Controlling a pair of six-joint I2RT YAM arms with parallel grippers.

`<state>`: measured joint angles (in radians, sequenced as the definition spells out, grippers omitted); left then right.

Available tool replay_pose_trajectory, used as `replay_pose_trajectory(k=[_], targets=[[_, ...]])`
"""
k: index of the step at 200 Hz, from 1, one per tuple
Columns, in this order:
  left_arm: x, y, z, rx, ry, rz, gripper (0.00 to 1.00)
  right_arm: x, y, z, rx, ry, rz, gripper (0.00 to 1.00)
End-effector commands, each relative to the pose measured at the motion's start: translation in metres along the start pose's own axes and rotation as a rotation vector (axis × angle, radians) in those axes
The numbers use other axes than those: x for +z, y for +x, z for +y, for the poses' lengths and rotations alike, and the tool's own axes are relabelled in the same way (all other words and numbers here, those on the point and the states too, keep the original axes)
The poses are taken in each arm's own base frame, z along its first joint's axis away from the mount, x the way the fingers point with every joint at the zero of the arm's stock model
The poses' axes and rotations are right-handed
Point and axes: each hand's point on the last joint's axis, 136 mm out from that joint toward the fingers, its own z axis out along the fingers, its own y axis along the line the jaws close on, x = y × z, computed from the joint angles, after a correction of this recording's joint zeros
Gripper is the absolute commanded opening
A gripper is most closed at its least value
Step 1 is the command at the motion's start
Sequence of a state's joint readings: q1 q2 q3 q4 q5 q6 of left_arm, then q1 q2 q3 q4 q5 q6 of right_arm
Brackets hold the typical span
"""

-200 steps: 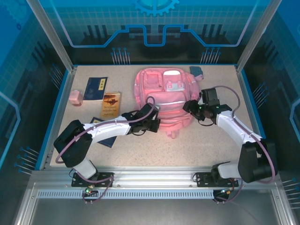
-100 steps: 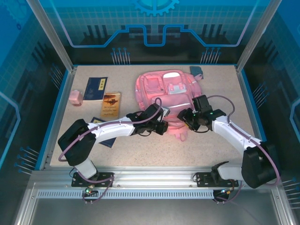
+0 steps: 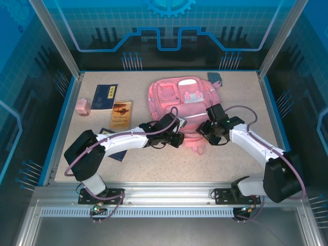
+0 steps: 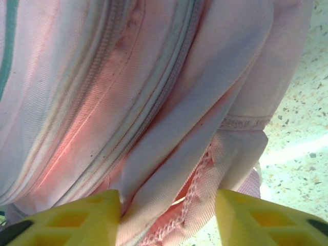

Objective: Pack the student bag
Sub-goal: Unzip the student bag at the top-center of the table.

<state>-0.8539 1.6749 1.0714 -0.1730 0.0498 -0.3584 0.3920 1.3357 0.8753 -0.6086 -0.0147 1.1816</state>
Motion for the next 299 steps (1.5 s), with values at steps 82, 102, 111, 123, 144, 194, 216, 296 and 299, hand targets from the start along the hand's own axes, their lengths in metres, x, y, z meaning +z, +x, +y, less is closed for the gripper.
replay_pose_trajectory(k=[82,102,111,123,144,194,216,296,299], targets=[[-0.017,0.009,0.023,0.083,-0.136,0.027,0.0,-0.012,-0.036,-0.004,-0.086,0.089,-0.145,0.0],[-0.023,0.017,0.047,0.072,-0.212,0.05,0.0,-0.019,-0.045,-0.009,-0.11,0.105,-0.183,0.0],[-0.026,0.02,0.06,0.056,-0.241,0.058,0.0,-0.022,-0.047,-0.01,-0.122,0.109,-0.196,0.0],[-0.03,0.021,0.076,0.04,-0.279,0.058,0.0,-0.026,-0.05,-0.01,-0.144,0.11,-0.212,0.0],[-0.038,0.018,0.102,0.053,-0.352,0.039,0.0,-0.033,-0.055,-0.011,-0.171,0.109,-0.233,0.0],[-0.045,-0.006,0.147,0.06,-0.407,-0.04,0.0,-0.039,-0.059,-0.007,-0.216,0.102,-0.243,0.0],[-0.041,-0.018,0.163,0.083,-0.416,-0.064,0.0,-0.043,-0.061,-0.005,-0.231,0.098,-0.253,0.0],[-0.038,-0.057,0.208,0.09,-0.511,-0.035,0.0,-0.051,-0.067,-0.005,-0.265,0.082,-0.246,0.0],[-0.038,-0.057,0.21,0.088,-0.518,-0.026,0.0,-0.051,-0.067,-0.004,-0.267,0.078,-0.244,0.0]])
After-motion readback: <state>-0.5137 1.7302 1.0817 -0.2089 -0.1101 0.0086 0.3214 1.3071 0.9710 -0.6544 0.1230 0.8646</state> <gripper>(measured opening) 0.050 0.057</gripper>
